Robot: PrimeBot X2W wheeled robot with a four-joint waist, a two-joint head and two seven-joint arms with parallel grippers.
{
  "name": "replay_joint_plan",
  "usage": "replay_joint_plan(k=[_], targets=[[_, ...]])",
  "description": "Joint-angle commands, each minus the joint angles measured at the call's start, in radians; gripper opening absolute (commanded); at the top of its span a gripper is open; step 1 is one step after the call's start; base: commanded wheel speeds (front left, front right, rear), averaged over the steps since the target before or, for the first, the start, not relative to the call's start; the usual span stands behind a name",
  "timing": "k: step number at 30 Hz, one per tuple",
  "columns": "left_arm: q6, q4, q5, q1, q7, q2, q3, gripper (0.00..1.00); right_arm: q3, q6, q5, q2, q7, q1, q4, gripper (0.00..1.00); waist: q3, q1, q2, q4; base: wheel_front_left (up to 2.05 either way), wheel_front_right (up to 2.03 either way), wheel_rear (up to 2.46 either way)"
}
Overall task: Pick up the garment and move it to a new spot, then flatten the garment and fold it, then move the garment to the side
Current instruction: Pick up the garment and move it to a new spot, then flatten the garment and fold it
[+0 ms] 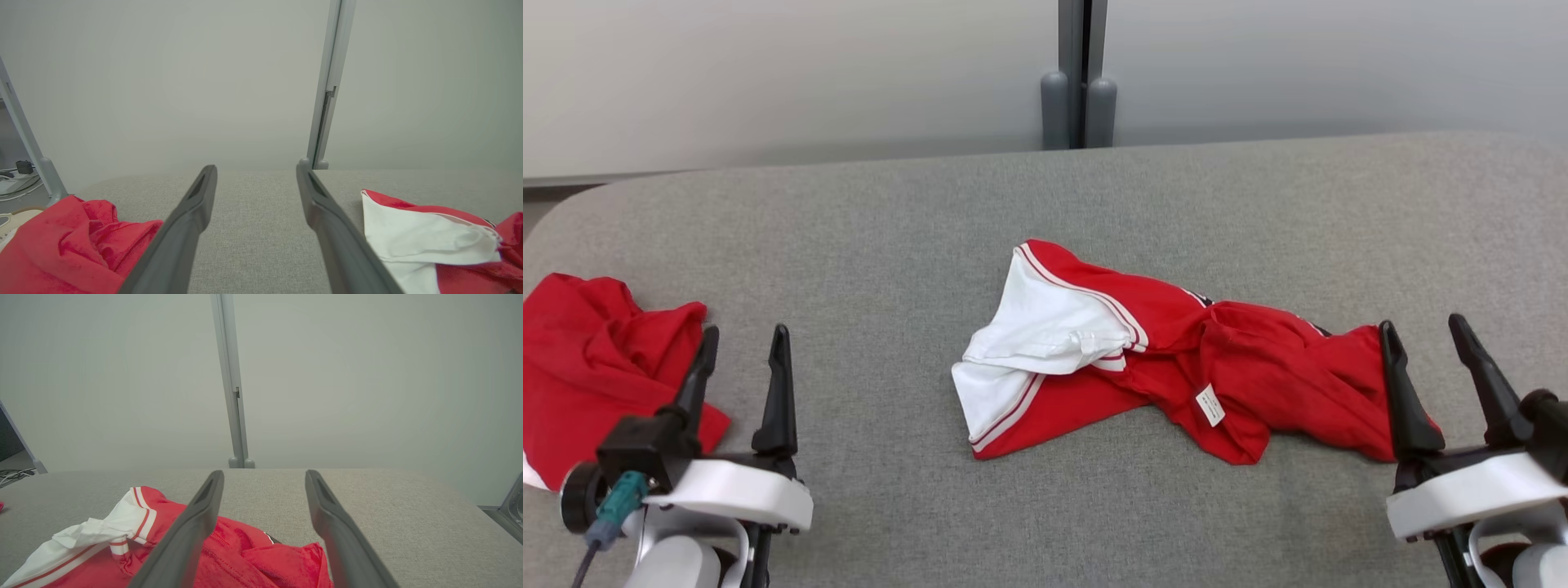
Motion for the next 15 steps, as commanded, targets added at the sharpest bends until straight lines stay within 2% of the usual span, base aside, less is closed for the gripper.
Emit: replay_joint_plan(k=[1, 5, 15], targets=[[-0.003, 0.011, 0.013, 0.023, -0.001, 0.001, -0.005, 1.00, 0.004, 0.000, 0.002, -0.005, 0.004, 0.021, 0.001, 1.00, -0.027, 0.0000, -0.0001, 0.005, 0.00, 0.00, 0.00], [-0.013, 0.019, 0.025, 0.056, -0.001, 0.001, -0.022, 1.00, 0.007, 0.000, 0.001, -0.005, 0.020, 0.062, -0.005, 1.00, -0.070, 0.0000, -0.0001, 0.008, 0.00, 0.00, 0.00], [-0.004, -0.002, 0.041, 0.103, 0.021, 0.014, -0.055, 1.00, 0.006, 0.000, 0.004, 0.000, 0.040, 0.129, -0.021, 1.00, -0.116, 0.0000, -0.0001, 0.009, 0.00, 0.00, 0.00]])
